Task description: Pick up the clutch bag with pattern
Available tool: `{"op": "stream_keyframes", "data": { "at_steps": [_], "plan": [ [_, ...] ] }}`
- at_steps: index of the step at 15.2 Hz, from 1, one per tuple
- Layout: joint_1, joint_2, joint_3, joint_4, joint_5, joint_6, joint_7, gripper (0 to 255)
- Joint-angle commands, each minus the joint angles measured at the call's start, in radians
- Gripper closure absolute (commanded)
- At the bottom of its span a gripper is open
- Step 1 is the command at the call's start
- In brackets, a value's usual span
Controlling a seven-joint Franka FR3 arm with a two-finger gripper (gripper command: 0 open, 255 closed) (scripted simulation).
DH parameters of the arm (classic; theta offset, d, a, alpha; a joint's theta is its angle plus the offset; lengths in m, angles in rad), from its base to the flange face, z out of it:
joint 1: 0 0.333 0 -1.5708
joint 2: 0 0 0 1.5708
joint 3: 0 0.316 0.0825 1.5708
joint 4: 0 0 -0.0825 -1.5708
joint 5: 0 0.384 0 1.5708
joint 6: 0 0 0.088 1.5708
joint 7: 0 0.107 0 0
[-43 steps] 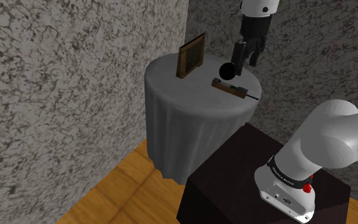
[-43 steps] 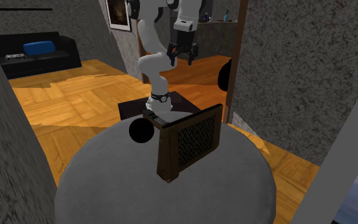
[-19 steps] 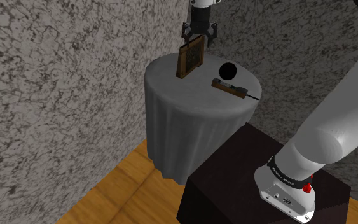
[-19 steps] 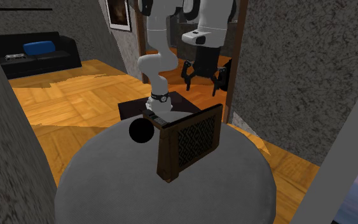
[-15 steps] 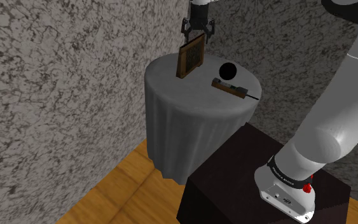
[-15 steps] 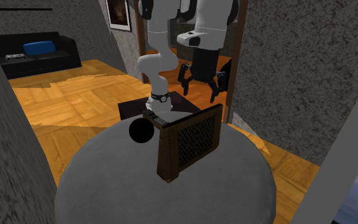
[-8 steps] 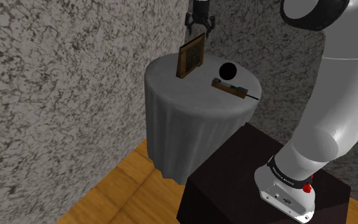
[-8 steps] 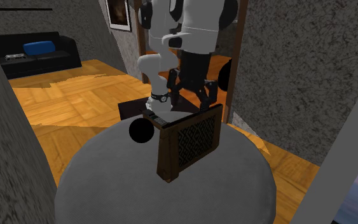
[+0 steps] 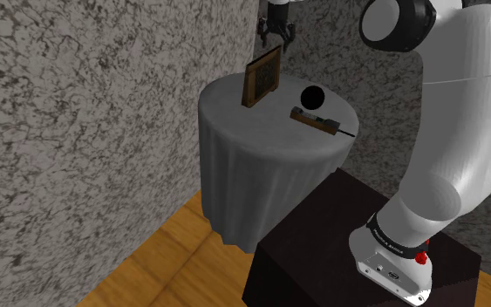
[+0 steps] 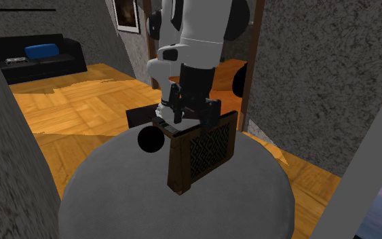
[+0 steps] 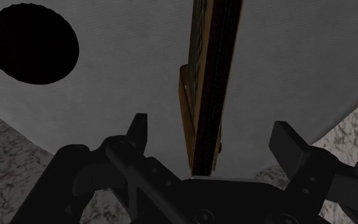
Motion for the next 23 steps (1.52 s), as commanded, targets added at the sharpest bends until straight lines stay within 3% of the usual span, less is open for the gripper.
{"op": "stream_keyframes", "data": {
  "at_steps": [1,5,6,15,23],
  "plan": [
    [0.0,-0.004,0.0,-0.034,-0.001,0.03,0.004,0],
    [0.0,-0.01,0.0,-0.078,-0.002,0.068,0.009,0],
    [-0.001,-0.008,0.0,-0.074,-0.001,0.066,0.008,255],
    [0.0,-0.01,0.0,-0.077,-0.002,0.068,0.009,255],
    [-0.001,0.019,-0.001,0.077,0.002,-0.057,-0.006,255]
  ]
}}
